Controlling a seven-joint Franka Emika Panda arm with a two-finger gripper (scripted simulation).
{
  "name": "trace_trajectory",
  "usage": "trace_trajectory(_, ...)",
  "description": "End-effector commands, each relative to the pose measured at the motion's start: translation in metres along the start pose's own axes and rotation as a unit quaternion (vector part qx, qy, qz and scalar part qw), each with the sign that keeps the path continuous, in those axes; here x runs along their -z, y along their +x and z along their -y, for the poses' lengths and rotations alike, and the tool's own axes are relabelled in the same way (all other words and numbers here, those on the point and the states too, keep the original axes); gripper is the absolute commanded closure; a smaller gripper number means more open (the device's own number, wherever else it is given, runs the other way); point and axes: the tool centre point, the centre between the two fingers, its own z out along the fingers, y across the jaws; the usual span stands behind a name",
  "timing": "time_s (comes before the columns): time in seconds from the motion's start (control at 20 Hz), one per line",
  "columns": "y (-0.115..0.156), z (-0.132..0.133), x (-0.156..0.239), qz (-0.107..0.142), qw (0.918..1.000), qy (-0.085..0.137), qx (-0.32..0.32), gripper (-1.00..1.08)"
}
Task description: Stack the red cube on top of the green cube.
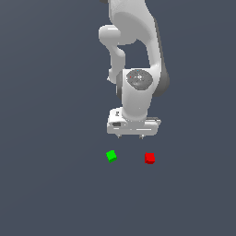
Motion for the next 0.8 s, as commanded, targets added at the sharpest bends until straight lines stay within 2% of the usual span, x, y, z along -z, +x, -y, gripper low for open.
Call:
trace_trajectory(0.0,0.007,0.019,-0.013,0.002,1.0000,0.000,-0.004,-0.92)
trace_trajectory(0.35,0.030,0.067,-0.048,0.008,0.9999,0.000,-0.014,-0.92)
trace_trajectory(0.75,0.044,0.095,-0.069,0.011,0.9997,0.000,-0.020,-0.92)
